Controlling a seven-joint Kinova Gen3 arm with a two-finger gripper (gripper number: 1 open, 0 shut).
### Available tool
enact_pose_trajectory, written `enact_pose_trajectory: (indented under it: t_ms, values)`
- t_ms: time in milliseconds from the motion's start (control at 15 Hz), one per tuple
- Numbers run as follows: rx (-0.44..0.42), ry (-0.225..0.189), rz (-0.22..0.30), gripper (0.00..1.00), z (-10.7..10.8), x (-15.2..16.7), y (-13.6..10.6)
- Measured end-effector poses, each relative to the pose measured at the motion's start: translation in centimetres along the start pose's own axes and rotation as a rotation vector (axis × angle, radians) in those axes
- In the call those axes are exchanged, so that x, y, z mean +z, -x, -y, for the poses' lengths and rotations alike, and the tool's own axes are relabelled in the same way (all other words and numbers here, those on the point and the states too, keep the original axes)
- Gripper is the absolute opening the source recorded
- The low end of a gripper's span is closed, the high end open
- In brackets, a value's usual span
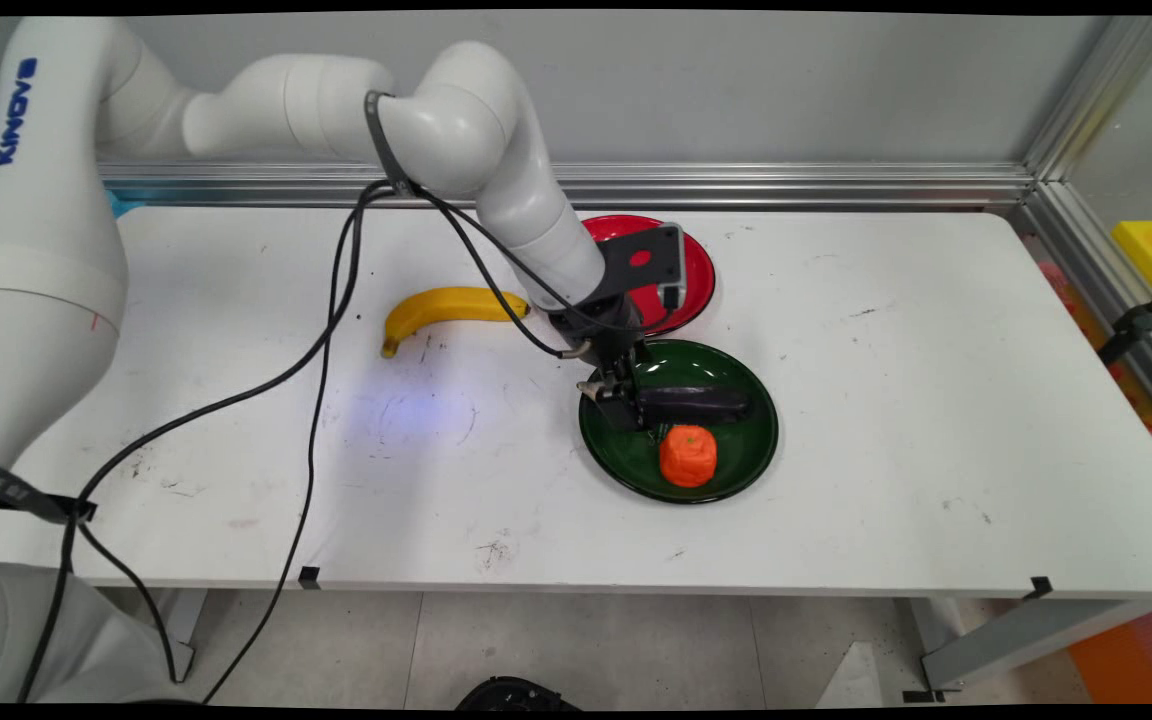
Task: Pick up the eggplant from the green plate, then place the picked object on the red plate
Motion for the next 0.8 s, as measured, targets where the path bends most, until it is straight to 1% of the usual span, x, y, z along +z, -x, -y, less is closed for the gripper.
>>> enact_pose_trajectory:
  t_ms: [200, 267, 533, 800]
  values:
    - [0.001, 0.002, -0.007, 1.0, 0.0, 0.8, 0.1]
    - [0.001, 0.003, -0.009, 0.0, 0.0, 1.1, 0.1]
    - [0.0, 0.006, -0.018, 0.0, 0.1, 1.9, 0.0]
    - [-0.003, 0.002, -0.031, 0.0, 0.7, 1.5, -0.9]
